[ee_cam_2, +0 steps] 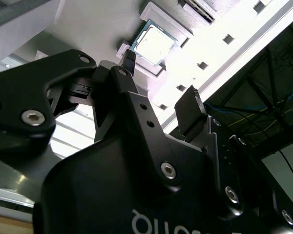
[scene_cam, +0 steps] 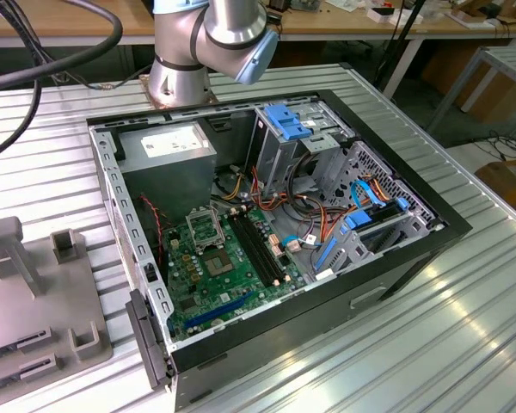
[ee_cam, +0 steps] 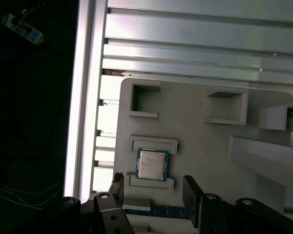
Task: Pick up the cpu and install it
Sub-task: 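Pick up the cpu and move it towards the insertion slot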
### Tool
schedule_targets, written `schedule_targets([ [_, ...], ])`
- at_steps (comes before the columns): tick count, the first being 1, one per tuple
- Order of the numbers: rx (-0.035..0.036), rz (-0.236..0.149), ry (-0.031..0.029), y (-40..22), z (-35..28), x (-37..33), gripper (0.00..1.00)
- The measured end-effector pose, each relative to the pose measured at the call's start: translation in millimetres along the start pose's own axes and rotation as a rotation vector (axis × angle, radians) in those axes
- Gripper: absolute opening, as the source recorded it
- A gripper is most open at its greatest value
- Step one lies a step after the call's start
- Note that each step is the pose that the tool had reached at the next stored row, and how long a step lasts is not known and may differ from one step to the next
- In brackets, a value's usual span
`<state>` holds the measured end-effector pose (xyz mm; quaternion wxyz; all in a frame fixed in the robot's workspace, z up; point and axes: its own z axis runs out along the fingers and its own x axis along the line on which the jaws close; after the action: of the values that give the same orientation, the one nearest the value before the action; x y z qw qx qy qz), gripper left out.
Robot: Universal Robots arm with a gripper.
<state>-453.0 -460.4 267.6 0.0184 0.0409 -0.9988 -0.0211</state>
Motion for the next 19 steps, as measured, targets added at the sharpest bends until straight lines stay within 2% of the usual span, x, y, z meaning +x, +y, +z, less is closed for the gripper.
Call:
schedule_targets([
  [6, 0.0000, 0.003, 0.0000, 0.0, 7.2, -0.3, 0.60],
  [16, -0.0014, 0.041, -0.0010, -0.6, 21.6, -0.8, 0.60],
  [19, -0.0021, 0.058, -0.0017, -0.9, 28.9, -1.0, 0.60],
])
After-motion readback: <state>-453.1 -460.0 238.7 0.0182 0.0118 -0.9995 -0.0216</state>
